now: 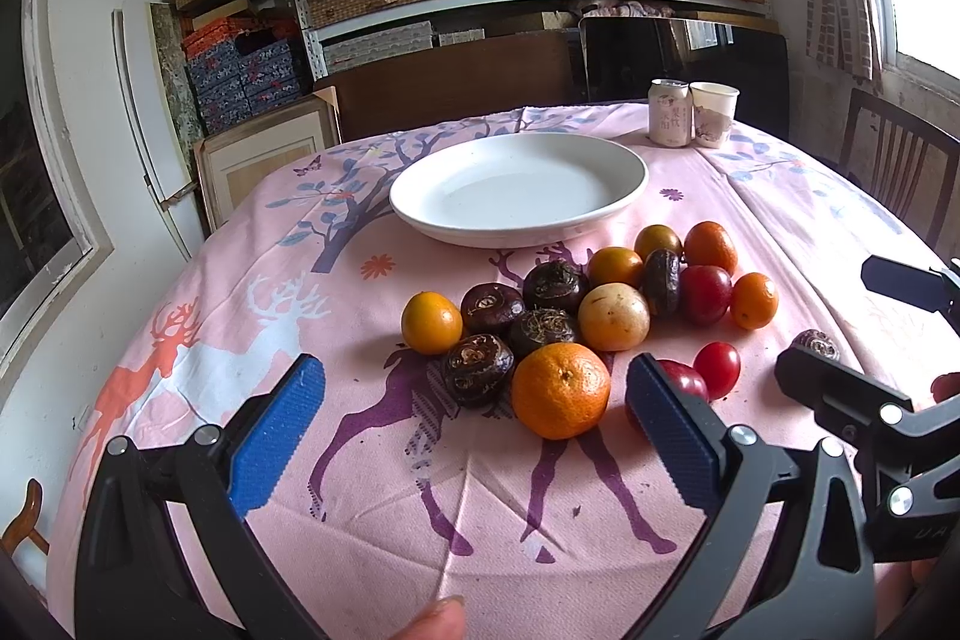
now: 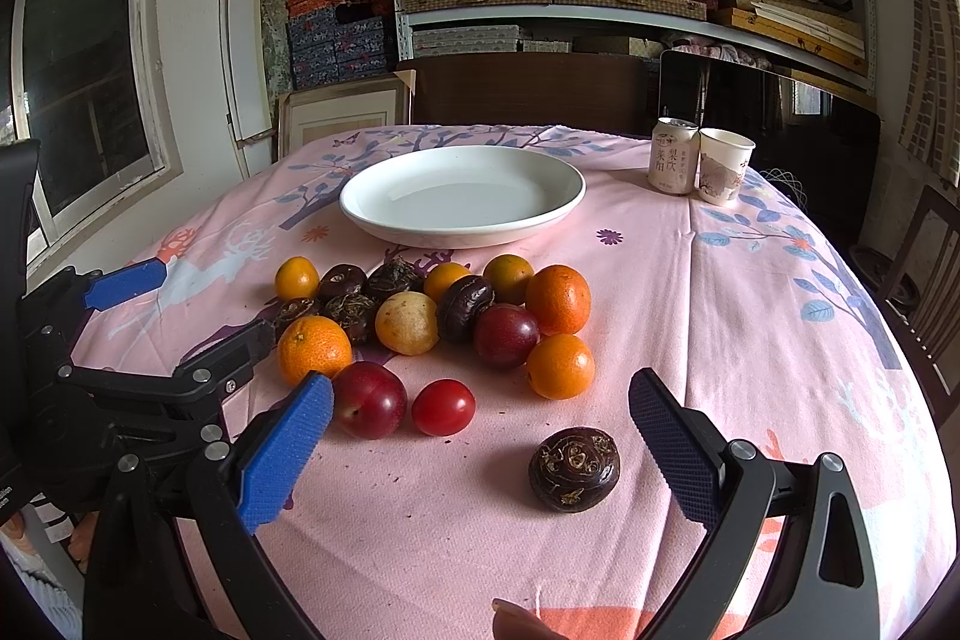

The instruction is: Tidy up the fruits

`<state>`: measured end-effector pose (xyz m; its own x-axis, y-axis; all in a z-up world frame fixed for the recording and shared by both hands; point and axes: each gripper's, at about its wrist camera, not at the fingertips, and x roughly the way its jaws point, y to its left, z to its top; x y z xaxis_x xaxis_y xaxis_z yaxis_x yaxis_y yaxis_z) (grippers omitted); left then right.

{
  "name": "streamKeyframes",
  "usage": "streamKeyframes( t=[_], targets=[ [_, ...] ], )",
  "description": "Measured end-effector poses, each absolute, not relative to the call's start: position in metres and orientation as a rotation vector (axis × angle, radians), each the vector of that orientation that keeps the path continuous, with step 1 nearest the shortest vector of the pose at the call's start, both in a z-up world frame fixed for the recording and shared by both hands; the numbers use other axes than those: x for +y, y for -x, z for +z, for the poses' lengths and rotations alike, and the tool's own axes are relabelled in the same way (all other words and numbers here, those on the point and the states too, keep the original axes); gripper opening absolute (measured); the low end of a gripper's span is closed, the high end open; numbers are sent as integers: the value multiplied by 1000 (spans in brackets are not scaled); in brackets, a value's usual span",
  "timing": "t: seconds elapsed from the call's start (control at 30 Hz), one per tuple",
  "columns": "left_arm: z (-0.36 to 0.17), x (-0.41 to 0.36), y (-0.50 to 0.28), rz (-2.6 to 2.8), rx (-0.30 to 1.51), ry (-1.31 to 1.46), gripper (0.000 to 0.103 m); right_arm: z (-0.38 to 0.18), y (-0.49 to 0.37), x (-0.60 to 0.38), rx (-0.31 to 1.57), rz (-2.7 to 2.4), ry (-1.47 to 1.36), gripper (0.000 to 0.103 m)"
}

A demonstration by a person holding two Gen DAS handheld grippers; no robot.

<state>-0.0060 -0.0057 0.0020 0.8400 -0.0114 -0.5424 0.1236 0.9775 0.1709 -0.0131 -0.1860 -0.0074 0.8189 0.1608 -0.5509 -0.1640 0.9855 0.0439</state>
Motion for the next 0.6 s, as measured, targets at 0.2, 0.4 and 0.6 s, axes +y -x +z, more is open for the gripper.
streamKeyframes(
  t=[0.2,0.4,0.6],
  targets=[
    [1,-8,6,-72,570,-204,99,-7,14,-186,585,173,6,100],
    [1,-8,6,-72,571,-206,99,-7,13,-186,586,174,6,100],
    [1,-8,6,-72,572,-206,99,-7,14,-184,588,174,6,100]
  ],
)
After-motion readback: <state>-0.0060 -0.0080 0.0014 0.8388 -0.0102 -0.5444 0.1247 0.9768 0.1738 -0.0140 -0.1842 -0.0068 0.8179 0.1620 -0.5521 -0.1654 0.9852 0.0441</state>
